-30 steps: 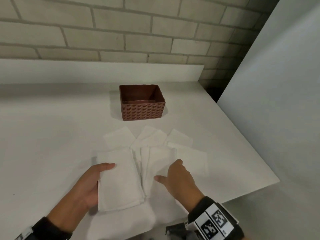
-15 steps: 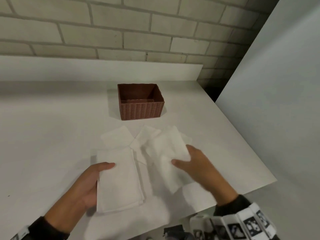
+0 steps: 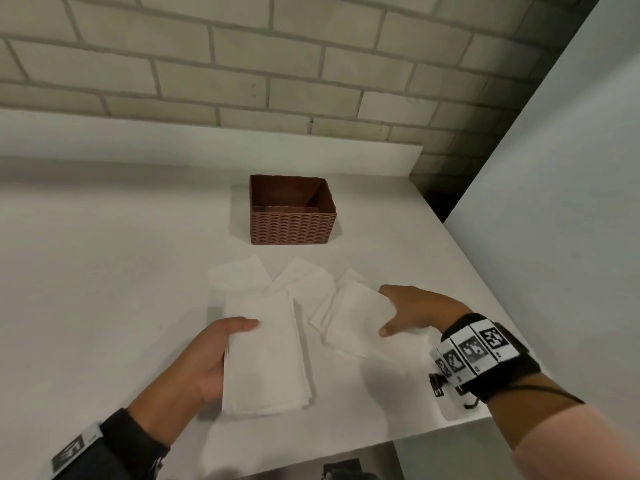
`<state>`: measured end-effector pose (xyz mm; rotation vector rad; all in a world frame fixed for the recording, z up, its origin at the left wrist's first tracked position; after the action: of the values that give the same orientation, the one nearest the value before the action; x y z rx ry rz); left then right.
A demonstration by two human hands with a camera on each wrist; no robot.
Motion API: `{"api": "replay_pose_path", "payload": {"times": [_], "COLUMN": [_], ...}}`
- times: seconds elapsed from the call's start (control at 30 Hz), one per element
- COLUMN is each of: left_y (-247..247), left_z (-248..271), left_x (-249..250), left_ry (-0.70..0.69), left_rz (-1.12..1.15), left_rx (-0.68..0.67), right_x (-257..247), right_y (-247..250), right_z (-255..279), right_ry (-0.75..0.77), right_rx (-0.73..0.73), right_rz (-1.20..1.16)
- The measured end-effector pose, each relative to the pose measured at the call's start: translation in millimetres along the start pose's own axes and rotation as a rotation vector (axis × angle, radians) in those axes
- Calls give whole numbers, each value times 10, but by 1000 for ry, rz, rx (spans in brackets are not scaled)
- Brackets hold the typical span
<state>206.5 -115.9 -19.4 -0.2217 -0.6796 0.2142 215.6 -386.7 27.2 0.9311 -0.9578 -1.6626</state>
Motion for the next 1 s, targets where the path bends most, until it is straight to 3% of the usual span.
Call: {"api": "replay_pose_path", "payload": {"times": [0.33, 0.47, 0.63, 0.8, 0.9, 1.0], "left_y": [-18, -44, -96, -266, -395, -490], "left_z": [-22, 2, 36, 103, 142, 155], "left_x": [-96, -120, -142, -118, -65, -23], "left_ry": [-27, -34, -64, -105, -154, -178], "left_rz": [24, 36, 43, 115, 176, 239], "left_rx": [64, 73, 84, 74, 55, 23], "right_x": [38, 44, 41, -362, -714, -967], "right_y": [-99, -90, 154, 644, 457, 55], "right_z": [-66, -63, 100, 427, 501, 506], "right_ry": [95, 124, 131, 177, 145, 123], "right_rx": [53, 73, -5, -22, -49, -48], "right_rz": [11, -143, -357, -868, -1073, -1065]}}
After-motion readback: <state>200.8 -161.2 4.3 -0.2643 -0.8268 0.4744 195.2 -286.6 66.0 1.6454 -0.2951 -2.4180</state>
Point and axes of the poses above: each hand's wrist, its own z-axis away from the middle knuckle, its own y-axis out of the back of the hand, x = y × z, the point moved 8 cm from there along -z, towards the middle knuckle, and after that the axes turned 15 degrees about x, right-handed, at the moved point
